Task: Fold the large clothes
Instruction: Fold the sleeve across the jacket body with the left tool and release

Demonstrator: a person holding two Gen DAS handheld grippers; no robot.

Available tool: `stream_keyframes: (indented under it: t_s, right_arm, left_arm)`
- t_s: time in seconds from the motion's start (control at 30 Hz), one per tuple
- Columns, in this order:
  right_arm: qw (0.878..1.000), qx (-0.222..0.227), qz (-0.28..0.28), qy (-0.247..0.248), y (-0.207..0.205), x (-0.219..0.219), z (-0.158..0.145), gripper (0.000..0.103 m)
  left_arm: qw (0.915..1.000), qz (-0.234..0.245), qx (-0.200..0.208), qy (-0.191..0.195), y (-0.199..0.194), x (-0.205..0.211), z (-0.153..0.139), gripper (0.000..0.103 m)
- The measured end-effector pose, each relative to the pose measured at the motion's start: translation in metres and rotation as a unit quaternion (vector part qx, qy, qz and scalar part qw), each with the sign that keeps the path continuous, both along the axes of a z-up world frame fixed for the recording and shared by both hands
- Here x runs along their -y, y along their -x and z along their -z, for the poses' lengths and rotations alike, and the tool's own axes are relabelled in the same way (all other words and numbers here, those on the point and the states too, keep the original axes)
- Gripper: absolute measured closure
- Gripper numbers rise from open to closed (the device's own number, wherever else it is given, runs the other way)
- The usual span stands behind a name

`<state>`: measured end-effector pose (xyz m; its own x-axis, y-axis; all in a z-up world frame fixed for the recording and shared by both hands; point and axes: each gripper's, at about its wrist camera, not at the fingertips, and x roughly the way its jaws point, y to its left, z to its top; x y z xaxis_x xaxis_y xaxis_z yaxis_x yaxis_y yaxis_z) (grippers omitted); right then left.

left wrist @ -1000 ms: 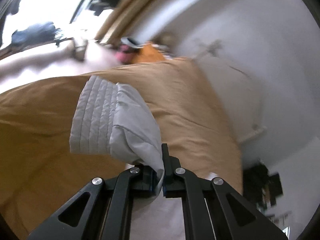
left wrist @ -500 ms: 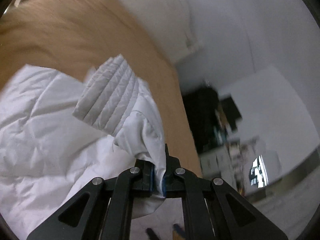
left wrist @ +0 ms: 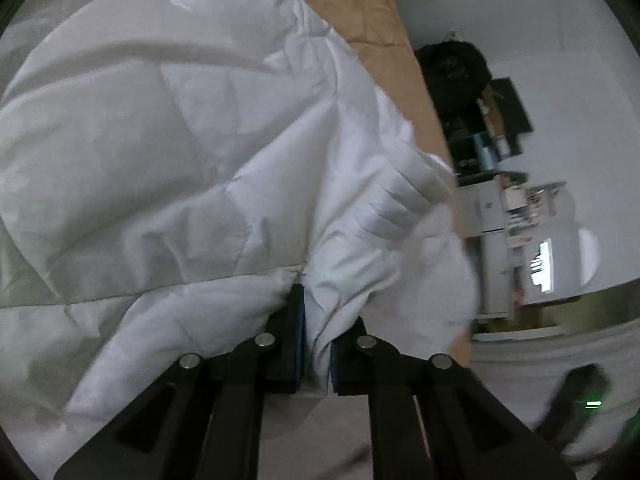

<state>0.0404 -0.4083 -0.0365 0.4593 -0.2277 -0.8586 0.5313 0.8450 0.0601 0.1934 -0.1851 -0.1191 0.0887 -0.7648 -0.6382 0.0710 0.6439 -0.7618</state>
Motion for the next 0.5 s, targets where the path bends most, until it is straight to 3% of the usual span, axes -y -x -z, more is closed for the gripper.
stream_keyframes:
  t_s: [0.1, 0.17, 0.23, 0.3, 0.33, 0.4, 0.47, 0.5]
  right_arm:
    - [0.999, 0.024, -0.027, -0.003, -0.008, -0.011, -0.015, 0.002]
    - [0.998, 0.04, -0.048, 0.001, -0.015, -0.023, -0.028, 0.002]
    - [0.995, 0.062, -0.083, 0.007, -0.032, -0.048, -0.047, 0.002]
    - [0.99, 0.08, -0.12, 0.01, -0.049, -0.076, -0.064, 0.002]
    - [0.988, 0.085, -0.133, 0.01, -0.057, -0.088, -0.067, 0.002]
    - [0.981, 0.087, -0.17, 0.016, -0.072, -0.118, -0.072, 0.002]
    - [0.976, 0.077, -0.201, 0.019, -0.083, -0.141, -0.066, 0.002]
    - [0.972, 0.065, -0.226, 0.019, -0.091, -0.159, -0.057, 0.002]
  left_arm:
    - [0.9992, -0.015, 0.001, 0.036, -0.003, -0.031, -0.036, 0.071]
    - [0.9972, -0.043, 0.017, 0.058, 0.007, -0.055, -0.059, 0.027]
    - [0.994, -0.067, 0.05, 0.07, 0.013, -0.082, -0.084, 0.021]
    - [0.9944, -0.067, 0.069, 0.045, 0.01, -0.105, -0.097, 0.021]
    - [0.9937, -0.073, 0.085, 0.006, 0.01, -0.116, -0.104, 0.021]
    - [0.9843, -0.103, 0.116, -0.084, 0.008, -0.143, -0.115, 0.021]
    - [0.9574, -0.141, 0.145, -0.205, 0.012, -0.173, -0.108, 0.021]
    - [0.949, -0.15, 0.147, -0.235, 0.013, -0.183, -0.104, 0.021]
